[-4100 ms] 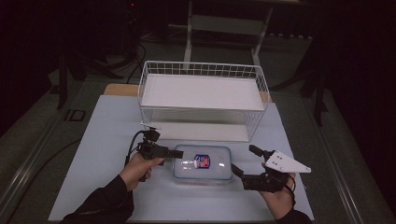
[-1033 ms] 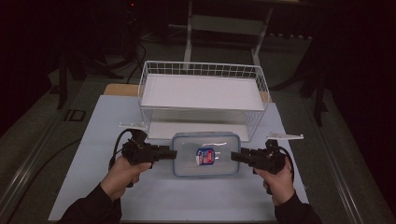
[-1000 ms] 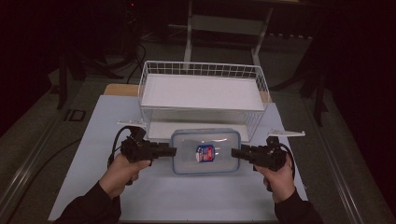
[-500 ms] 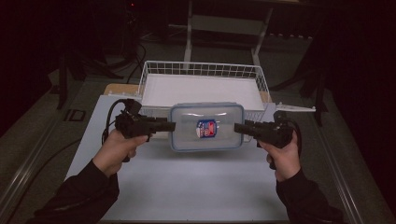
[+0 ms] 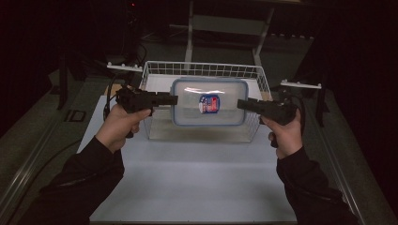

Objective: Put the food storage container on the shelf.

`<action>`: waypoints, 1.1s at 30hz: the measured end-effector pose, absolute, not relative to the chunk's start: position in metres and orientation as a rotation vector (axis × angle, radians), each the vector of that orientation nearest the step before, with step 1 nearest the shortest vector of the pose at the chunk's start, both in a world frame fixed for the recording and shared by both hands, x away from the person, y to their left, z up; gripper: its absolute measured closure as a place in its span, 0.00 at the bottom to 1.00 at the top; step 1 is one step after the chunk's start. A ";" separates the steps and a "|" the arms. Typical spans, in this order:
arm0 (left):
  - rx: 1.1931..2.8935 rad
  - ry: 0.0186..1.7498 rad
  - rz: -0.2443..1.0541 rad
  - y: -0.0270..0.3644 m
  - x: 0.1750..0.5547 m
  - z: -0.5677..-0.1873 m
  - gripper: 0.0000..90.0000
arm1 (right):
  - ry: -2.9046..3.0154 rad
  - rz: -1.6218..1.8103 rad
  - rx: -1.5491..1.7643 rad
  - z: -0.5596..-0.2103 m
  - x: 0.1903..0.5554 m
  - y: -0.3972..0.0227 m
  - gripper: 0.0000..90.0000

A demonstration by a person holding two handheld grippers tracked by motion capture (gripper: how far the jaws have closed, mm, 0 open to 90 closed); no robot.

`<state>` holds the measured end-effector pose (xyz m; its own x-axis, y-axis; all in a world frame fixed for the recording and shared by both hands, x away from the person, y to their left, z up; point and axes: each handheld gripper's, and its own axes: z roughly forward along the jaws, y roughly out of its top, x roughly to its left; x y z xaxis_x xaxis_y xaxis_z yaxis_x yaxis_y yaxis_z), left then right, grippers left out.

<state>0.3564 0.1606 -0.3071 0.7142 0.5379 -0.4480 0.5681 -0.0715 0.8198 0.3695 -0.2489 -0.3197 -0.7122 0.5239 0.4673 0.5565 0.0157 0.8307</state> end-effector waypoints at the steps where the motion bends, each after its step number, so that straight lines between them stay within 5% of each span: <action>1: 1.722 0.893 -0.028 0.161 0.359 -0.306 0.65 | -2.214 -1.834 -1.183 -0.319 0.373 -0.248 0.58; 33: 1.654 1.031 -0.055 0.156 0.427 -0.318 0.58 | -2.149 -1.763 -1.381 -0.321 0.432 -0.239 0.53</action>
<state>0.4270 0.1564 -0.3177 0.6157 0.5882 -0.5243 0.6409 0.0134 0.7675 0.4321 -0.2394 -0.3209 -0.6033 0.5947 0.5314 0.6373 -0.0411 0.7695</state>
